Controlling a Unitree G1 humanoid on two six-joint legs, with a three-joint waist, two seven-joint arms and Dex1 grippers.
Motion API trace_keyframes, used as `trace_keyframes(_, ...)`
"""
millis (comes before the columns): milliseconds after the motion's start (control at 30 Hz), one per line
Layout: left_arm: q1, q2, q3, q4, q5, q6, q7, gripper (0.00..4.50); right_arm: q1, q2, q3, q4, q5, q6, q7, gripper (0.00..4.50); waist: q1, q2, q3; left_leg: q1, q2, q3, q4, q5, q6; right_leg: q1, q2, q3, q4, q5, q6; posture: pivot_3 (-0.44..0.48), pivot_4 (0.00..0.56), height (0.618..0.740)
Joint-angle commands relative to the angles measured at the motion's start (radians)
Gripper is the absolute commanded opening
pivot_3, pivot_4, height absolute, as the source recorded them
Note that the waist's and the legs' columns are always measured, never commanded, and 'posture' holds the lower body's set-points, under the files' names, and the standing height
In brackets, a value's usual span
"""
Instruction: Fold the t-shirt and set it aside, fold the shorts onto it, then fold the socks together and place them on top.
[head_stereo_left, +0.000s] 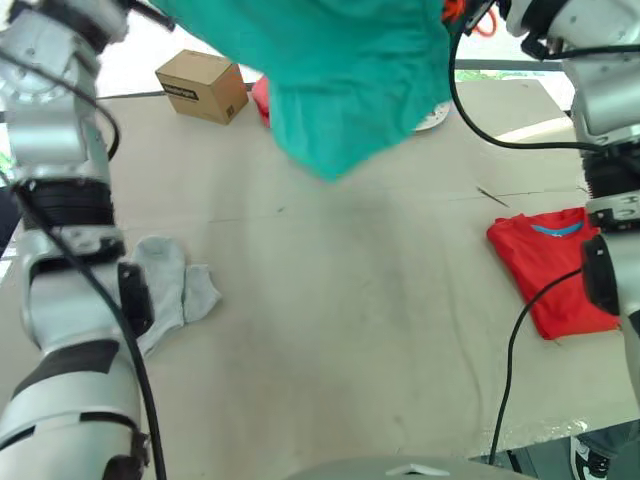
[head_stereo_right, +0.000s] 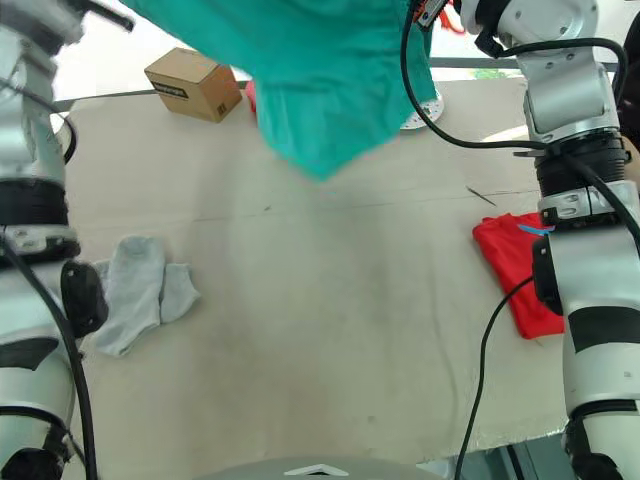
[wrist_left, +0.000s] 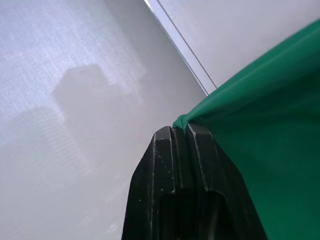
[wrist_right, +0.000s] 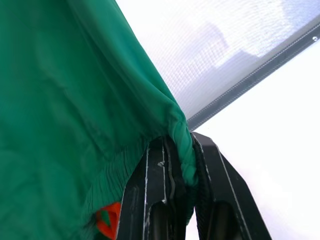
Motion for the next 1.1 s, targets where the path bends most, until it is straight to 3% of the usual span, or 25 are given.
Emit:
trace_keyframes(33,0.375,0.032,0.153,-0.315,-0.067,0.097,-0.054,0.02,0.256,-0.102,-0.105,-0.163,0.104,0.111,0.122,0.00,-0.003,0.000,0.000,0.001,0.002,0.000,-0.001,-0.002,0.001,0.003,0.002,0.001,-0.007,-0.001,0.001,0.000,0.150,0.740)
trace_keyframes(167,0.910,-0.009,0.180,-0.687,-0.082,0.270,-0.105,0.02,0.622,-0.156,-0.138,-0.409,0.180,0.218,0.182,0.00,0.003,0.004,0.003,-0.002,0.004,0.003,0.002,-0.006,0.003,0.005,0.004,0.006,-0.009,-0.005,0.005,0.000,0.150,0.740)
trace_keyframes(267,1.237,-0.003,0.146,-0.826,-0.043,0.377,-0.165,0.02,0.892,-0.189,-0.148,-0.545,0.200,0.235,0.214,0.00,0.009,0.008,0.004,0.001,0.006,0.007,0.006,-0.009,-0.001,0.004,0.004,0.011,-0.005,-0.011,0.006,0.000,0.150,0.740)
trace_keyframes(367,1.433,0.049,0.113,-0.897,-0.021,0.480,-0.240,0.02,1.066,-0.203,-0.150,-0.651,0.222,0.269,0.222,0.00,0.009,0.010,0.004,0.006,0.017,0.013,0.010,-0.012,0.003,0.009,0.006,0.007,-0.003,-0.013,0.003,0.000,0.150,0.740)
trace_keyframes(467,1.552,0.096,0.146,-0.966,-0.096,0.585,-0.338,0.02,1.209,-0.237,-0.168,-0.768,0.250,0.316,0.250,0.00,0.007,0.020,-0.003,-0.004,0.030,0.016,0.008,-0.013,0.004,0.009,0.011,0.000,-0.008,-0.013,0.004,0.000,0.150,0.740)
trace_keyframes(500,1.587,0.111,0.162,-0.986,-0.124,0.587,-0.387,0.02,1.252,-0.252,-0.182,-0.813,0.273,0.344,0.261,0.00,0.005,0.015,-0.006,-0.010,0.034,0.028,0.003,-0.013,0.004,0.004,0.013,0.013,0.018,-0.021,0.009,0.000,0.150,0.740)
trace_keyframes(533,1.614,0.121,0.179,-1.003,-0.152,0.590,-0.430,0.02,1.286,-0.266,-0.194,-0.848,0.287,0.360,0.268,0.00,0.007,0.002,-0.013,-0.008,0.035,0.047,0.003,-0.013,0.005,0.005,0.009,0.035,0.076,-0.040,0.019,0.000,0.150,0.740)
trace_keyframes(567,1.633,0.126,0.194,-1.021,-0.185,0.603,-0.462,0.02,1.308,-0.274,-0.205,-0.870,0.292,0.369,0.268,0.00,0.011,0.000,-0.017,0.005,0.035,0.070,0.003,-0.012,0.005,0.024,0.002,0.058,0.096,-0.097,0.019,0.000,0.150,0.740)
trace_keyframes(600,1.650,0.128,0.217,-1.043,-0.233,0.636,-0.490,0.02,1.332,-0.281,-0.220,-0.891,0.306,0.386,0.268,0.00,0.017,0.002,-0.018,0.007,0.036,0.079,0.002,-0.013,0.006,0.025,-0.001,0.064,0.094,-0.118,0.010,0.000,0.150,0.740)
trace_keyframes(733,1.715,0.152,0.328,-1.089,-0.371,0.710,-0.647,0.02,1.431,-0.306,-0.312,-0.992,0.397,0.476,0.290,0.00,0.027,0.010,-0.022,0.002,0.058,0.085,0.019,-0.011,0.003,0.037,-0.006,0.035,0.078,-0.114,0.003,0.000,0.150,0.740)
trace_keyframes(867,1.715,0.233,0.490,-1.037,-0.515,0.818,-0.852,0.02,1.503,-0.338,-0.415,-1.094,0.569,0.623,0.336,0.00,0.026,0.006,-0.025,-0.005,0.062,0.085,0.022,-0.016,0.010,0.040,-0.006,0.028,0.066,-0.117,0.007,0.000,0.150,0.740)
trace_keyframes(967,1.513,0.330,0.485,-0.894,-0.570,0.860,-0.874,0.02,1.468,-0.354,-0.461,-1.107,0.667,0.706,0.346,0.00,0.029,0.008,-0.023,-0.008,0.061,0.085,0.023,-0.018,0.012,0.040,-0.008,0.024,0.062,-0.116,0.008,0.000,0.150,0.740)
trace_keyframes(1100,1.083,0.362,0.252,-0.727,-0.509,0.828,-0.737,0.02,1.309,-0.346,-0.437,-1.036,0.688,0.770,0.297,0.00,0.028,0.011,-0.020,-0.006,0.062,0.085,0.024,-0.017,0.012,0.041,-0.013,0.019,0.062,-0.116,0.008,0.000,0.150,0.740)
